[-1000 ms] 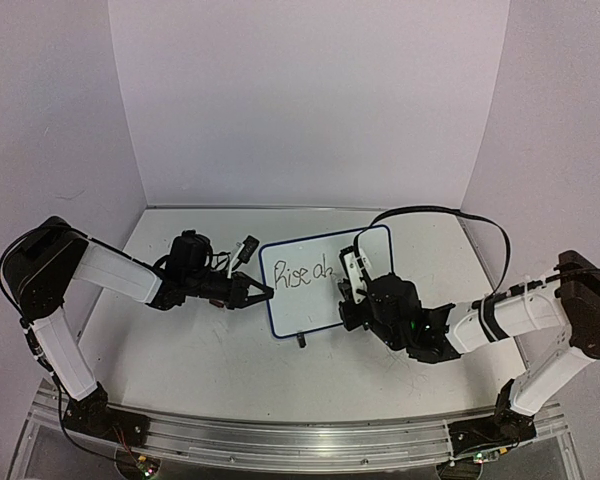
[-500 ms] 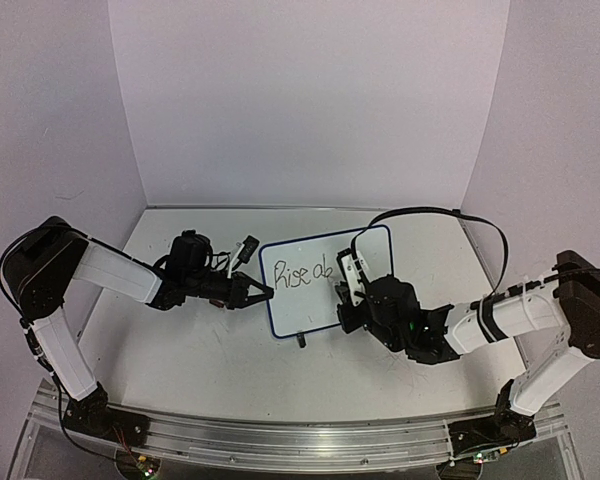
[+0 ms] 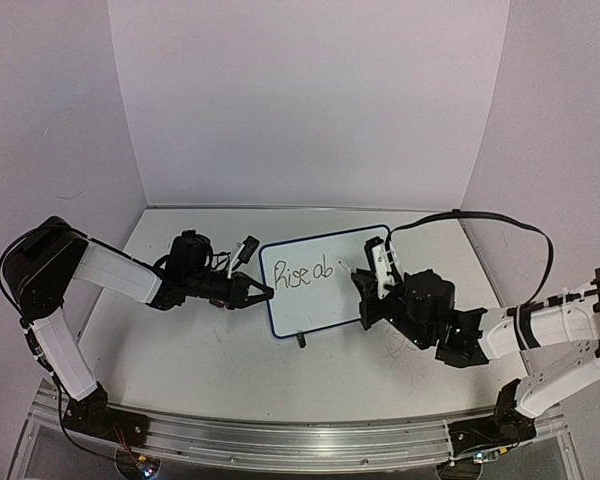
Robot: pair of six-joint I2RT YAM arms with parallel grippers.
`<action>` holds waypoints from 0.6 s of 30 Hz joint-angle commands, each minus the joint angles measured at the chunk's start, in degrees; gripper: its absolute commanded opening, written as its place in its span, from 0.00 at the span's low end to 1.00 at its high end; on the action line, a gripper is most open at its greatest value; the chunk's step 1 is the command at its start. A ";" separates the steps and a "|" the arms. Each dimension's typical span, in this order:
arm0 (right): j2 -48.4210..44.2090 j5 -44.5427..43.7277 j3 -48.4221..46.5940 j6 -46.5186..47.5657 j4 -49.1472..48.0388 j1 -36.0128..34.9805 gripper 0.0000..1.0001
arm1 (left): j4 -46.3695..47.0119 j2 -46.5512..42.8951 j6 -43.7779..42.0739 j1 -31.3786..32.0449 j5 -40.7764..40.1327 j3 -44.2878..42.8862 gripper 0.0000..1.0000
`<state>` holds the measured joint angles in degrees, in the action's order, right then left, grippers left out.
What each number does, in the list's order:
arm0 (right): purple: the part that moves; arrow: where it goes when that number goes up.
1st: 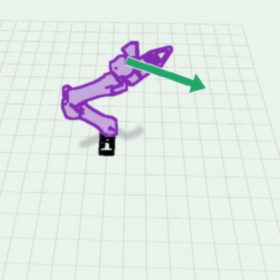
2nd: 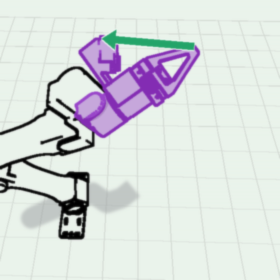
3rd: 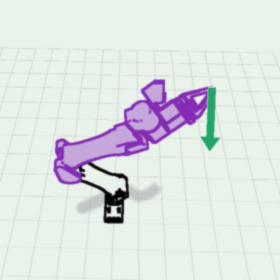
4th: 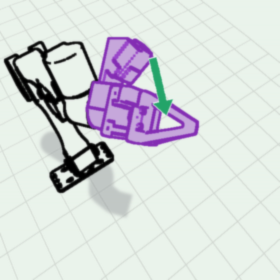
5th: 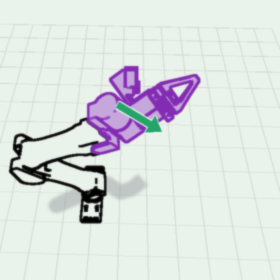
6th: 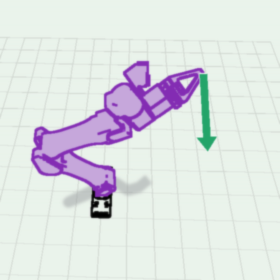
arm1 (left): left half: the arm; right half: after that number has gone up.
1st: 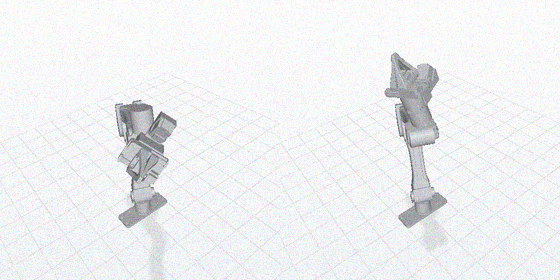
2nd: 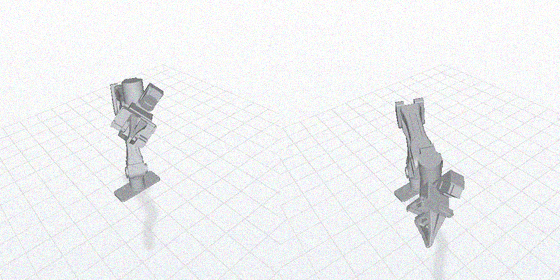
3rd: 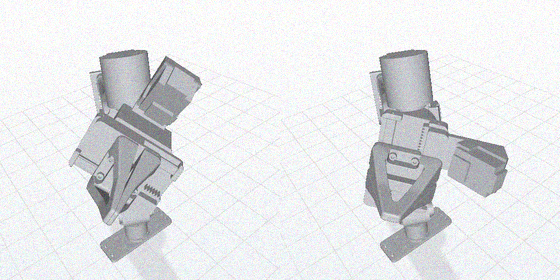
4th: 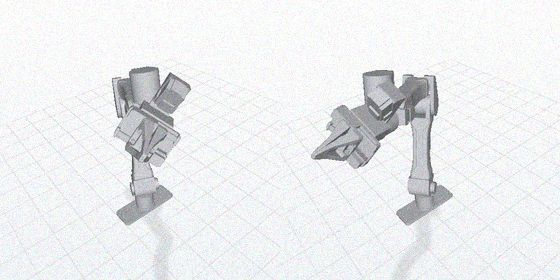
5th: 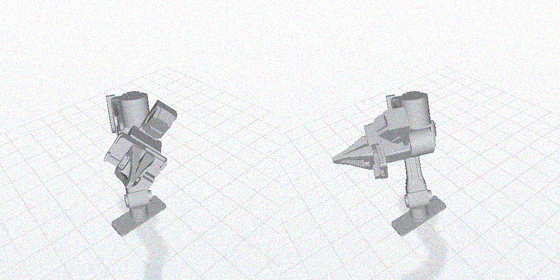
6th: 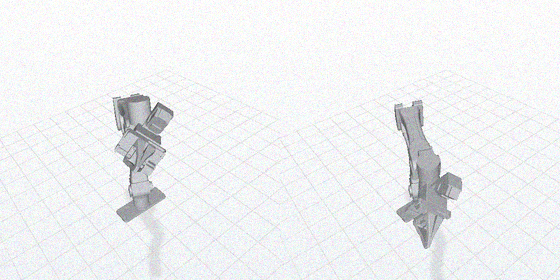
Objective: Write a sentence on the whiteboard
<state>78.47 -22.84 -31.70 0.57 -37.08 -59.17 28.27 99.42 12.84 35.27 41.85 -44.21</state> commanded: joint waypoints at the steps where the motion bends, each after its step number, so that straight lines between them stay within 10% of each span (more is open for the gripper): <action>1: -1.73 3.84 0.76 3.30 -2.75 4.03 0.00 | -3.84 -0.09 -2.12 -0.11 -3.87 -1.14 0.00; 18: 6.38 4.55 -4.71 3.19 -3.09 4.12 0.00 | -4.10 -0.20 -2.38 -0.08 -3.99 -1.04 0.00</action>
<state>83.41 -16.33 -33.34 3.86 -38.52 -54.94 27.99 99.37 12.82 35.31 41.85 -44.25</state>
